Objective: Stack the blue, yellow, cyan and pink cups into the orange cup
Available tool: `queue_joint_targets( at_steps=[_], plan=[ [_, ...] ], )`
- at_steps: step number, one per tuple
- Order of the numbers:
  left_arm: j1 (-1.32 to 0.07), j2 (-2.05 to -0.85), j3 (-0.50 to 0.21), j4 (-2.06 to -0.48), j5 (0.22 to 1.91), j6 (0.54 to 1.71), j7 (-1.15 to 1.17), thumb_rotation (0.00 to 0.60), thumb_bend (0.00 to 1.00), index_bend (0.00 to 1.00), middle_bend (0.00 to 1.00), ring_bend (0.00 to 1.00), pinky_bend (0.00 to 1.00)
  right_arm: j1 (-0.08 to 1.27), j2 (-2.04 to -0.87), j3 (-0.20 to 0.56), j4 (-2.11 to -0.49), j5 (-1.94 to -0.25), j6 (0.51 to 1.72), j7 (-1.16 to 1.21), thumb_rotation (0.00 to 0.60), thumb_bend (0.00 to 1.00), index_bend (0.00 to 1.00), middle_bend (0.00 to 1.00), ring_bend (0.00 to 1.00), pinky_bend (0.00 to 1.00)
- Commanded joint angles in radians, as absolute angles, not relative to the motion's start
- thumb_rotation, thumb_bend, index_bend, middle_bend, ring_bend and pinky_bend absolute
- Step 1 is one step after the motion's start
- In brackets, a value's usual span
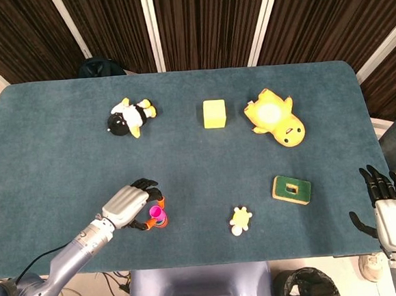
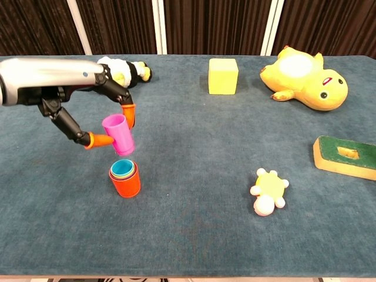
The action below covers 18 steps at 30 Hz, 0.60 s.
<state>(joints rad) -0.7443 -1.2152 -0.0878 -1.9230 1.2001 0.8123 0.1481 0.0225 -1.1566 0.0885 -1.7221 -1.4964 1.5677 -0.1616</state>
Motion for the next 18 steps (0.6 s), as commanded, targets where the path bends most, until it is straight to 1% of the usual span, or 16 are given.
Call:
queue_joint_targets(
  at_steps=[1, 7, 18],
  plan=[
    [-0.740, -1.244, -0.075, -1.895, 1.216, 0.829, 0.166, 0.600, 0.33, 0.46, 0.33, 0.12, 0.12, 0.023, -1.157, 0.089, -1.721, -1.496, 1.567, -0.162, 0.600, 0.32, 0.05, 0.07, 0.14, 0.06],
    [-0.741, -1.286, -0.055, -1.860, 1.225, 0.822, 0.174, 0.600, 0.33, 0.46, 0.33, 0.12, 0.12, 0.022, -1.156, 0.091, -1.721, -1.494, 1.569, -0.159, 0.600, 0.32, 0.05, 0.07, 0.14, 0.06],
    [-0.737, -1.305, -0.044, -1.841, 1.221, 0.845, 0.208, 0.600, 0.33, 0.46, 0.33, 0.12, 0.12, 0.020, -1.153, 0.091, -1.720, -1.495, 1.572, -0.152, 0.600, 0.32, 0.05, 0.07, 0.14, 0.06]
  ],
)
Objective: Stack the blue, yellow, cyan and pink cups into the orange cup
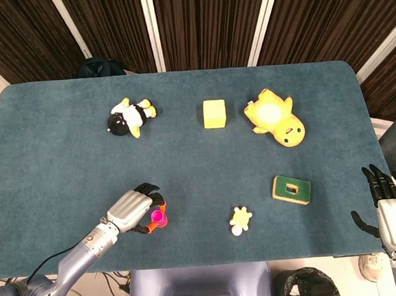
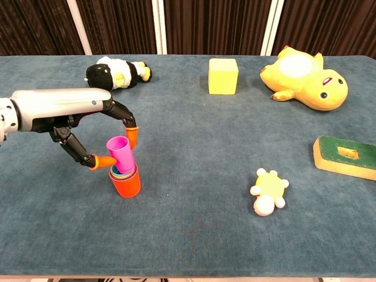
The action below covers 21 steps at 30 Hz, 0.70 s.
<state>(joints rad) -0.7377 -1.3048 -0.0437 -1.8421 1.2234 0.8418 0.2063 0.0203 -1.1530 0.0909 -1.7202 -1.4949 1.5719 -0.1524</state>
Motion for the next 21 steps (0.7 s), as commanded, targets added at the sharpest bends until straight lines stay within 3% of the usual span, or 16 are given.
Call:
queue_joint_targets(
  at_steps=[1, 11, 17, 21],
  plan=[
    [-0.736, -1.306, -0.044, -1.840, 1.219, 0.847, 0.209, 0.600, 0.33, 0.46, 0.33, 0.12, 0.12, 0.021, -1.153, 0.091, -1.721, -1.496, 1.572, -0.153, 0.600, 0.32, 0.05, 0.07, 0.14, 0.06],
    [-0.737, -1.306, -0.031, -1.827, 1.212, 0.837, 0.214, 0.600, 0.33, 0.44, 0.33, 0.12, 0.12, 0.023, -1.154, 0.090, -1.722, -1.494, 1.567, -0.157, 0.600, 0.32, 0.05, 0.07, 0.14, 0.06],
    [-0.740, -1.299, -0.030, -1.823, 1.213, 0.833, 0.218, 0.600, 0.25, 0.30, 0.30, 0.12, 0.11, 0.022, -1.155, 0.090, -1.721, -1.497, 1.570, -0.155, 0.600, 0.32, 0.05, 0.07, 0.14, 0.06],
    [-0.746, -1.285, -0.028, -1.829, 1.208, 0.834, 0.245, 0.600, 0.21, 0.15, 0.25, 0.11, 0.11, 0.021, -1.154, 0.090, -1.721, -1.498, 1.571, -0.154, 0.600, 0.32, 0.05, 0.07, 0.14, 0.06]
  ],
)
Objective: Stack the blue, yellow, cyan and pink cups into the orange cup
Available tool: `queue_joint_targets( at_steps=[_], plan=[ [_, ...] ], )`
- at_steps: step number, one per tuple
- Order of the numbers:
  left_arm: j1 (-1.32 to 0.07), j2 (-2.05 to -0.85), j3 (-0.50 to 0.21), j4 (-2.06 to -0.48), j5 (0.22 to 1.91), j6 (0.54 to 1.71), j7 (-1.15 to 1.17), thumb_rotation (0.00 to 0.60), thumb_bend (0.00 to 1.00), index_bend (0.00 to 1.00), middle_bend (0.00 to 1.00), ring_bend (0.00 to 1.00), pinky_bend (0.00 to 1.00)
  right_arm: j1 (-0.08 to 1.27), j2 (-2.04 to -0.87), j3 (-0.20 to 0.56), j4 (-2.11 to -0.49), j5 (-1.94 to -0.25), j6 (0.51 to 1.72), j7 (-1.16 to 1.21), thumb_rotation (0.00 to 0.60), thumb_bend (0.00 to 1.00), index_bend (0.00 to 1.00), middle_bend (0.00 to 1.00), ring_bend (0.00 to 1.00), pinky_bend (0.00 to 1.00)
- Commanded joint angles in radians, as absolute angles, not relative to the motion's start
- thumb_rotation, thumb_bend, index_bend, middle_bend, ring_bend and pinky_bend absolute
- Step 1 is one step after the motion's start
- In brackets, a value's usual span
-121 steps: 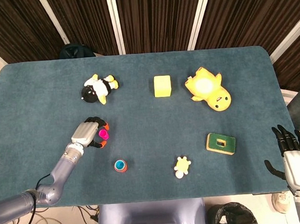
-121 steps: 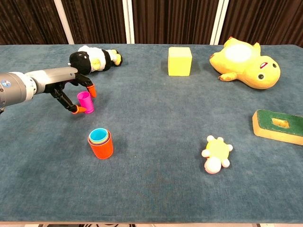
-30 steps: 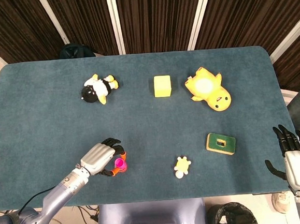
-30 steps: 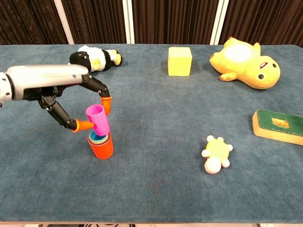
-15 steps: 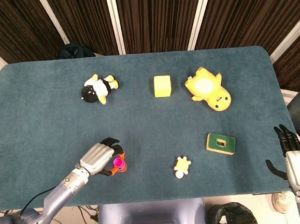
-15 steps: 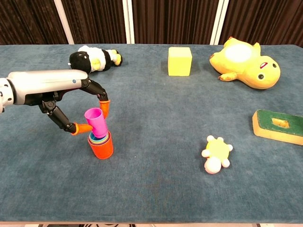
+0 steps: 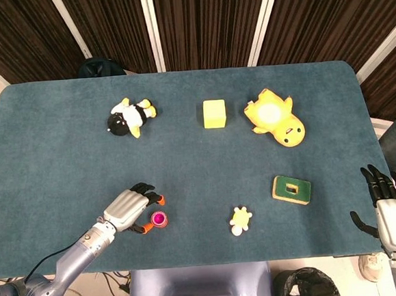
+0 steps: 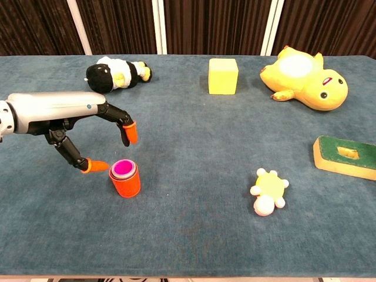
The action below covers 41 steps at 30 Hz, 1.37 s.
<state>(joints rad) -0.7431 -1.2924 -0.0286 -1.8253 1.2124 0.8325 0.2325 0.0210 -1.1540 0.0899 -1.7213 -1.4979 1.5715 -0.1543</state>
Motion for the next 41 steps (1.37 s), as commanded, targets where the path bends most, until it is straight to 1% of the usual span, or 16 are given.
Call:
queue_joint_targets(
  at_steps=[1, 5, 8, 10, 12, 13, 14, 15, 16, 19, 21, 23, 26, 30, 35, 41],
  plan=[
    [-0.747, -1.281, -0.030, -1.833, 1.202, 0.836, 0.252, 0.600, 0.21, 0.13, 0.24, 0.11, 0.11, 0.021, -1.154, 0.090, -1.721, -1.497, 1.571, -0.153, 0.600, 0.32, 0.05, 0.07, 0.14, 0.06],
    [-0.744, -1.268, -0.046, -1.857, 1.185, 0.860, 0.257, 0.600, 0.21, 0.12, 0.24, 0.11, 0.11, 0.022, -1.154, 0.091, -1.720, -1.496, 1.570, -0.153, 0.600, 0.32, 0.05, 0.07, 0.14, 0.06],
    [-0.721, -1.258, -0.061, -1.880, 1.209, 0.929, 0.256, 0.600, 0.21, 0.15, 0.25, 0.12, 0.11, 0.020, -1.154, 0.090, -1.720, -1.498, 1.574, -0.152, 0.600, 0.32, 0.05, 0.07, 0.14, 0.06],
    [-0.687, -1.243, -0.056, -1.894, 1.265, 1.012, 0.281, 0.600, 0.21, 0.17, 0.25, 0.12, 0.11, 0.020, -1.154, 0.090, -1.721, -1.498, 1.572, -0.153, 0.600, 0.32, 0.05, 0.07, 0.14, 0.06],
    [-0.636, -1.225, -0.034, -1.897, 1.326, 1.119, 0.343, 0.600, 0.21, 0.19, 0.25, 0.12, 0.11, 0.021, -1.154, 0.089, -1.722, -1.499, 1.571, -0.155, 0.600, 0.32, 0.05, 0.07, 0.14, 0.06],
    [-0.599, -1.215, -0.018, -1.898, 1.351, 1.187, 0.385, 0.600, 0.21, 0.19, 0.25, 0.12, 0.11, 0.021, -1.154, 0.089, -1.723, -1.500, 1.571, -0.155, 0.600, 0.32, 0.05, 0.07, 0.14, 0.06],
    [-0.573, -1.212, -0.009, -1.900, 1.363, 1.230, 0.408, 0.600, 0.21, 0.19, 0.25, 0.12, 0.11, 0.021, -1.154, 0.088, -1.723, -1.501, 1.571, -0.156, 0.600, 0.32, 0.05, 0.07, 0.14, 0.06],
    [-0.525, -1.207, 0.001, -1.898, 1.374, 1.311, 0.435, 0.600, 0.21, 0.19, 0.25, 0.12, 0.11, 0.021, -1.154, 0.087, -1.723, -1.502, 1.571, -0.156, 0.600, 0.32, 0.05, 0.07, 0.14, 0.06],
    [-0.496, -1.209, 0.007, -1.895, 1.385, 1.359, 0.444, 0.600, 0.21, 0.20, 0.24, 0.12, 0.11, 0.021, -1.154, 0.086, -1.723, -1.504, 1.571, -0.157, 0.600, 0.32, 0.05, 0.07, 0.14, 0.06],
    [-0.390, -1.216, 0.022, -1.858, 1.407, 1.523, 0.420, 0.600, 0.21, 0.19, 0.22, 0.11, 0.11, 0.021, -1.155, 0.085, -1.725, -1.507, 1.572, -0.159, 0.600, 0.32, 0.05, 0.07, 0.14, 0.06],
    [-0.332, -1.221, 0.033, -1.822, 1.419, 1.602, 0.376, 0.600, 0.21, 0.18, 0.20, 0.11, 0.11, 0.022, -1.155, 0.085, -1.726, -1.508, 1.572, -0.162, 0.600, 0.32, 0.05, 0.07, 0.14, 0.06],
    [-0.288, -1.222, 0.042, -1.780, 1.423, 1.651, 0.336, 0.600, 0.21, 0.16, 0.18, 0.09, 0.08, 0.022, -1.156, 0.084, -1.727, -1.510, 1.571, -0.165, 0.600, 0.32, 0.05, 0.07, 0.14, 0.06],
    [-0.241, -1.211, 0.055, -1.741, 1.401, 1.669, 0.293, 0.600, 0.21, 0.14, 0.17, 0.07, 0.06, 0.023, -1.159, 0.081, -1.728, -1.513, 1.567, -0.171, 0.600, 0.32, 0.05, 0.07, 0.14, 0.06],
    [-0.205, -1.191, 0.054, -1.739, 1.358, 1.661, 0.246, 0.600, 0.21, 0.13, 0.17, 0.07, 0.06, 0.024, -1.164, 0.077, -1.729, -1.518, 1.564, -0.179, 0.600, 0.32, 0.05, 0.07, 0.14, 0.06],
    [-0.189, -1.188, 0.042, -1.718, 1.336, 1.637, 0.212, 0.600, 0.21, 0.10, 0.11, 0.03, 0.05, 0.026, -1.167, 0.075, -1.727, -1.518, 1.561, -0.184, 0.600, 0.32, 0.05, 0.07, 0.14, 0.06],
    [-0.188, -1.184, 0.022, -1.701, 1.322, 1.596, 0.190, 0.600, 0.21, 0.10, 0.10, 0.02, 0.05, 0.027, -1.169, 0.076, -1.725, -1.517, 1.558, -0.185, 0.600, 0.32, 0.05, 0.07, 0.14, 0.06]
  ],
)
